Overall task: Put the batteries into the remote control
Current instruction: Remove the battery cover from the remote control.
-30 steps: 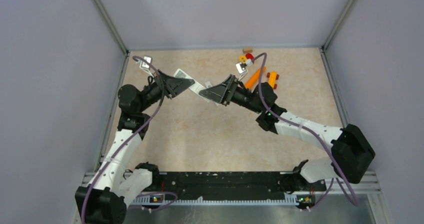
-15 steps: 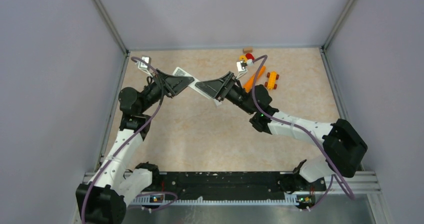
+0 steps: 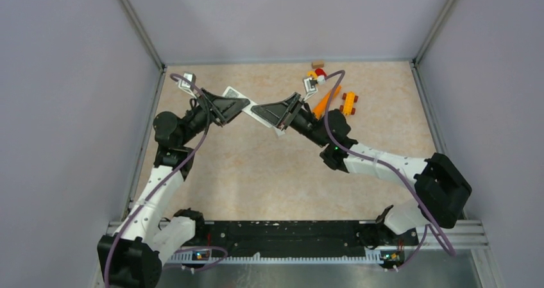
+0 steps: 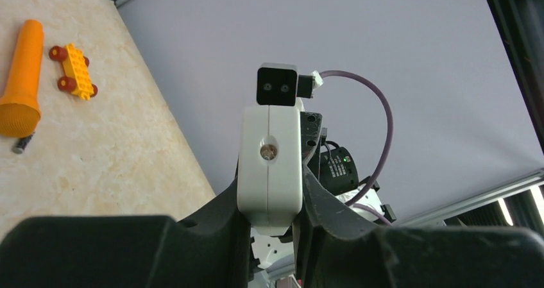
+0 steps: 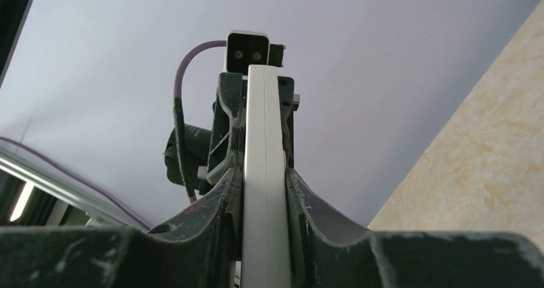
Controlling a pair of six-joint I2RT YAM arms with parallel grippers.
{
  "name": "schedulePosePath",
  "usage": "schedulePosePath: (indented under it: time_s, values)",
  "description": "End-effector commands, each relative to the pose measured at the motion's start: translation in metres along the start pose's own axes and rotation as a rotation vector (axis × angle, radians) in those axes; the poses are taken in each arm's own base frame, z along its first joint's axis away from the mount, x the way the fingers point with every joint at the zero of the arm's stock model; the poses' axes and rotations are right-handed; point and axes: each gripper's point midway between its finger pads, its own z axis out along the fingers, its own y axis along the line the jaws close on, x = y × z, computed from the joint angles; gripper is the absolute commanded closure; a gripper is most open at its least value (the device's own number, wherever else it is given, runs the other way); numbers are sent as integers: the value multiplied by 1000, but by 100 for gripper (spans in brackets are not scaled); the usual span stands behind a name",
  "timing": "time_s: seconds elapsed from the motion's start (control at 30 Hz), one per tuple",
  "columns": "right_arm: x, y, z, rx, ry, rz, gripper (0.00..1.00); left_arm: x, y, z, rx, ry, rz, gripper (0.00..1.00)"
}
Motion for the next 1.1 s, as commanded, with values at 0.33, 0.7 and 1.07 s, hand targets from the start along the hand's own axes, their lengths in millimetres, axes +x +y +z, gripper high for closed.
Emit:
schedulePosePath:
  time_s: [0.33, 0.7, 1.07]
  values:
    - [12, -39, -37, 85, 48, -11, 64, -24, -62, 0, 160, -76, 18, 100]
    - [0, -41, -14, 136, 67, 43, 55, -15, -26, -1, 74, -57, 19, 100]
    - [15, -54, -27, 213, 173, 197, 54, -21, 4, -3, -103, -67, 278, 100]
